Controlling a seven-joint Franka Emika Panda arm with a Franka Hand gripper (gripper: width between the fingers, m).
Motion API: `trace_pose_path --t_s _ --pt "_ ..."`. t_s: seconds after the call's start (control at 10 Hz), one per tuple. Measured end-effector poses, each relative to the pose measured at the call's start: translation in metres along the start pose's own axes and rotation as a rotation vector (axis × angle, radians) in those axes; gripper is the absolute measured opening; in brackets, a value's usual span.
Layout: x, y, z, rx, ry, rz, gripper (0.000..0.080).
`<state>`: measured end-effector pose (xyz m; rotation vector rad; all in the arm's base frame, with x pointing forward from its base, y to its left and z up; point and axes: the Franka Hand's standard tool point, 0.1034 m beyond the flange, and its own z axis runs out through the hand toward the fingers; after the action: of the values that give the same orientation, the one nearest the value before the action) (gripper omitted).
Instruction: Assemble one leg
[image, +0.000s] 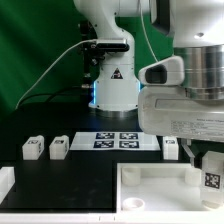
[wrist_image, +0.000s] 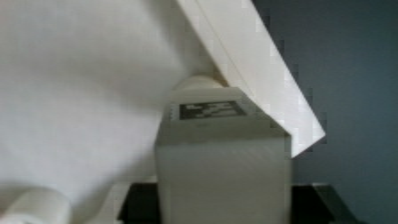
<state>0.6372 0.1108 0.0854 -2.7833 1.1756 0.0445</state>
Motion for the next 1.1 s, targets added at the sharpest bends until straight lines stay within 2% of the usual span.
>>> trace_pose_path --t_s 0.4,0.6,0.7,0.8,0.9,1.0,1.1 --pt "-0.003 0.001 0.000 0.008 -0.010 0.638 0.0293" --pt "-0.002 0.003 0.000 0.020 -0.028 0.761 0.0293" --pt "-0.003 0.002 0.001 0.019 -0.029 0.760 0.0371" --pt "-0.003 0.002 0.001 0.019 -0.030 0.744 0.0371" --pt "-0.003 0.002 0.001 0.019 -0.029 0.684 0.0551" --pt "-0.006 0.001 0.003 0.016 -0.026 0.568 0.0551" --pt "-0.011 -0.001 0.005 0.012 -0.027 0.446 0.0629"
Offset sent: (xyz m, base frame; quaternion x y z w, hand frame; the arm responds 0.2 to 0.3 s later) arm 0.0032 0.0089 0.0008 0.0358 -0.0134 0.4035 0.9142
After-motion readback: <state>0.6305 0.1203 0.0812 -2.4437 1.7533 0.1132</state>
